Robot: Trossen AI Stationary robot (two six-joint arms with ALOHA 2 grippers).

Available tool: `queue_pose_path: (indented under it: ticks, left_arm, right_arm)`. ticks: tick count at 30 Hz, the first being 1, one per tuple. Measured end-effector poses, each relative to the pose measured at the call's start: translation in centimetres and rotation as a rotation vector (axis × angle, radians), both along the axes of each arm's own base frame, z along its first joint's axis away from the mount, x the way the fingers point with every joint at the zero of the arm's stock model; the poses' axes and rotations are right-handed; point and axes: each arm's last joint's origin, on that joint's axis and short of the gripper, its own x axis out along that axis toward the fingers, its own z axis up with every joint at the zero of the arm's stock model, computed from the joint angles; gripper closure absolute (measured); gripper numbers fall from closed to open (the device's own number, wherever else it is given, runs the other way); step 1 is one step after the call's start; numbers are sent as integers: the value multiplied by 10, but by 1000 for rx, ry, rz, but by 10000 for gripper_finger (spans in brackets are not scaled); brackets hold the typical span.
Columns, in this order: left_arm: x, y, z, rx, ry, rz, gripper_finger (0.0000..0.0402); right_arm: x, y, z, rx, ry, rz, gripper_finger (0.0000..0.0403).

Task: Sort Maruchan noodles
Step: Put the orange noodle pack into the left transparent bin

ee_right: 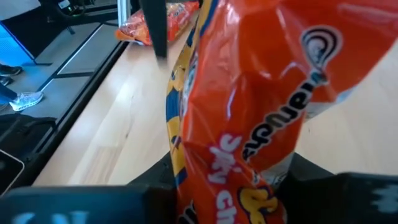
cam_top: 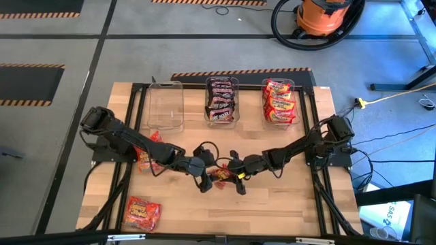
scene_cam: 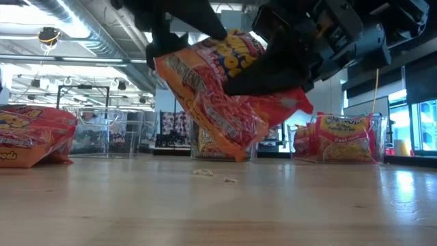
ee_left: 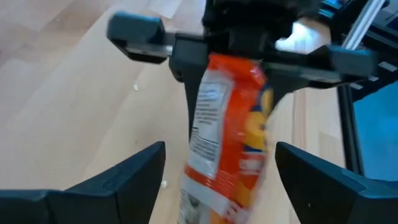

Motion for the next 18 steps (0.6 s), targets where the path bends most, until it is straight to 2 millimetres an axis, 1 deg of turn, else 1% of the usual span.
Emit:
queue_pose_path:
  ticks: [2,6,8,10,13,18]
  left_arm:
    - [3,1,-7,-2,26,-8,100]
    - [10,1,-21,-61,74,-75,100]
    - [11,0,-24,-72,81,-91,108]
    - [11,-1,-25,-74,83,-94,126]
    - [11,-1,-25,-68,83,-99,168]
    - [11,-1,-25,-66,89,-134,232]
  right_arm:
    - [3,1,3,-1,-10,7,283]
    - [8,3,10,-3,-27,27,286]
    - [9,4,11,-8,-12,30,286]
    - [11,4,12,-10,-2,29,282]
    - [11,4,12,-12,10,26,266]
    - [11,4,12,-10,15,45,217]
